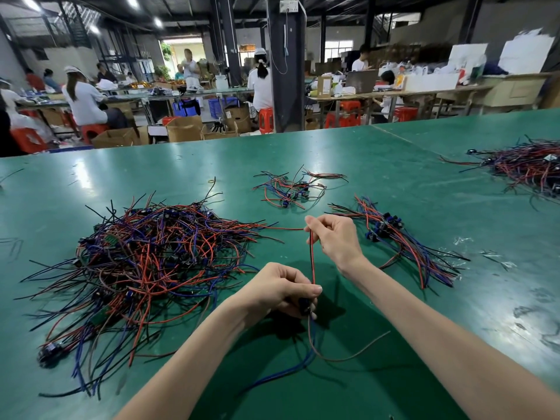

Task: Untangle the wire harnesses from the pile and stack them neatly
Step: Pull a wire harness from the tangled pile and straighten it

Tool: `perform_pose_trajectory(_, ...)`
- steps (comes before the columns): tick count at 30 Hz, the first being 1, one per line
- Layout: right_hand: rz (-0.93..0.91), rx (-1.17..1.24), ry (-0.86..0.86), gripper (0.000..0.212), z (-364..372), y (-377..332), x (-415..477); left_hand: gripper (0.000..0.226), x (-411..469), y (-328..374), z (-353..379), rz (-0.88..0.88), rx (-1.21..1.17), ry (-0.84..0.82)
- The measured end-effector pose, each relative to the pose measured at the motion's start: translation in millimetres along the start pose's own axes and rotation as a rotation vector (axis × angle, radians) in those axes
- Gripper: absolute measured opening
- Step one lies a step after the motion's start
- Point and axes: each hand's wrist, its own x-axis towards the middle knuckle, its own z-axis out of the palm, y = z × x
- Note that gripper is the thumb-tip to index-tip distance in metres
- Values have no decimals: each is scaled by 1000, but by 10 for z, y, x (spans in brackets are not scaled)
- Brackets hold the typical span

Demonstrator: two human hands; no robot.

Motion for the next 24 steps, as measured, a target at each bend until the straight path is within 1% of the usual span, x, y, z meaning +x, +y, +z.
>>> perform_pose_trajectory(6,102,170,-4,30,-44,-64,40,31,0,13,-21,-5,-36,19)
perform_pose_trajectory(10,138,244,-18,29,-76,-78,62,32,-10,11,-20,-7,-77,25)
perform_pose_trajectory(15,150,290,-13,28,-79,-76,64,32,-6,9,-23,-10,-104,42)
perform_pose_trajectory(19,141,280,-5,27,-85,-72,55,31,3,11,-20,-8,-110,44)
perform_pose_trajectory(24,127,295,-65,30,-60,-61,33,31,-4,4,-16,-11,-90,37)
